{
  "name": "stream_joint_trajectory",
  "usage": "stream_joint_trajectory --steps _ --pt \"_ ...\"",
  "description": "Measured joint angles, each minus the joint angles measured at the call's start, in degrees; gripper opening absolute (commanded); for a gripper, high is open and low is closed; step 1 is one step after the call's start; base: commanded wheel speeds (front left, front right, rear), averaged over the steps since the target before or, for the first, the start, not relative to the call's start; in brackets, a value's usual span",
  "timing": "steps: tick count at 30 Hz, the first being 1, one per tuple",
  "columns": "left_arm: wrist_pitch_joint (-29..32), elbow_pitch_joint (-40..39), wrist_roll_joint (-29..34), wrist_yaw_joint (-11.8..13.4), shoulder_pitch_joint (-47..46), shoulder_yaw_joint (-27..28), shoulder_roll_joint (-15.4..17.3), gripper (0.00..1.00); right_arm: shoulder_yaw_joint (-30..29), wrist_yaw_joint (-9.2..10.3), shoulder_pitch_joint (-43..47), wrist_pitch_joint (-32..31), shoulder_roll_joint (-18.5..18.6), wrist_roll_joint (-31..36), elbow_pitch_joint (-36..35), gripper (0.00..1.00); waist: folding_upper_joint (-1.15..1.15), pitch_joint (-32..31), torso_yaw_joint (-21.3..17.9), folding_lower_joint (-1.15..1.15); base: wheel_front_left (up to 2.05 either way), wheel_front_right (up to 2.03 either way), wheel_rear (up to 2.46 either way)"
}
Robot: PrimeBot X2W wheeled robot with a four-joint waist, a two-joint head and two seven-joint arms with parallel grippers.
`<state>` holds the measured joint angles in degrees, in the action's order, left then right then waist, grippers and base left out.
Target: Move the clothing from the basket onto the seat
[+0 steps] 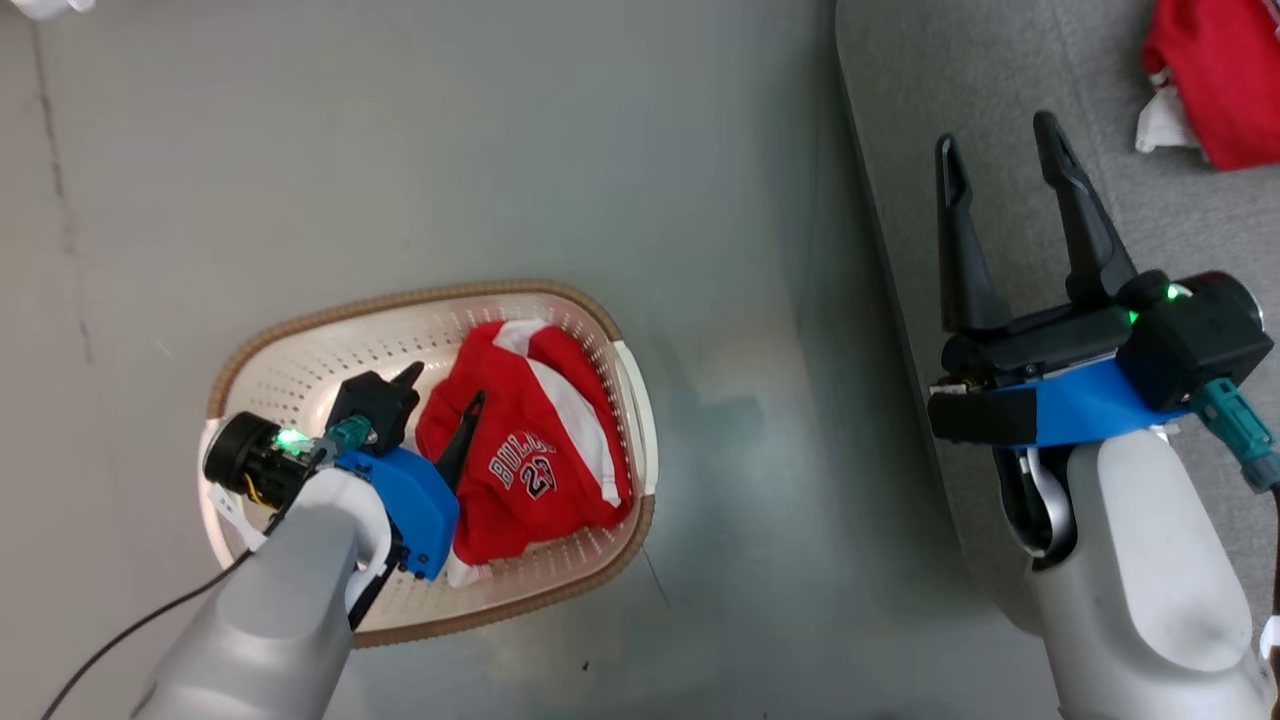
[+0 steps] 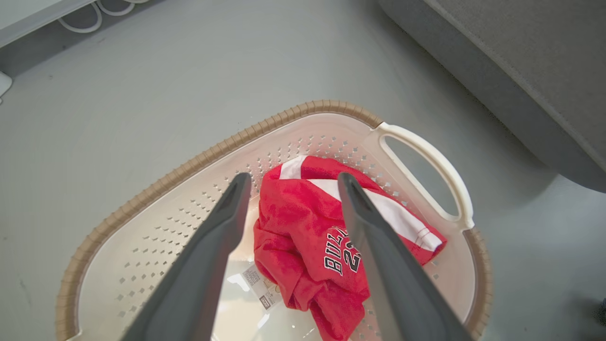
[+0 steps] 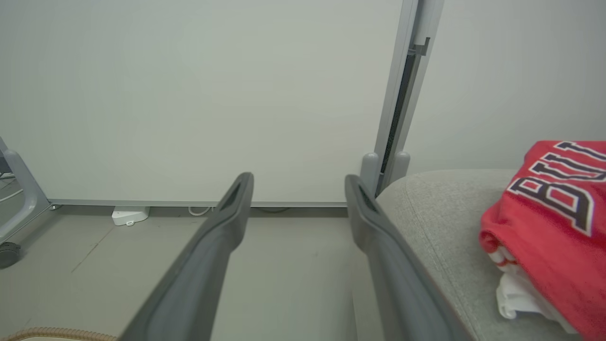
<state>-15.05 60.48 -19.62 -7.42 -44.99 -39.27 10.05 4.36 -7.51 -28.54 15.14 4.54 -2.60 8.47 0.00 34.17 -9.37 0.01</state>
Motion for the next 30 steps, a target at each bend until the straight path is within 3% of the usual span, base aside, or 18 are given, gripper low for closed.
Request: stream_joint_trajectory --steps 14,30 --pt "0.3 5.9 -6.6 -0.1 -7.4 -9.8 0.8 1.00 -0.1 -0.01 -5.3 0.0 -0.8 0.6 -2.0 1.00 0.00 13.0 -1.7 0.00 0.00 0.00 0.00" --pt "1.9 8.0 -13.2 -0.1 -11.4 -17.2 0.7 1.00 0.0 -0.01 -7.3 0.0 -1.1 1.2 -3.8 1.00 0.00 21.1 -1.6 -0.01 0.00 0.00 0.00"
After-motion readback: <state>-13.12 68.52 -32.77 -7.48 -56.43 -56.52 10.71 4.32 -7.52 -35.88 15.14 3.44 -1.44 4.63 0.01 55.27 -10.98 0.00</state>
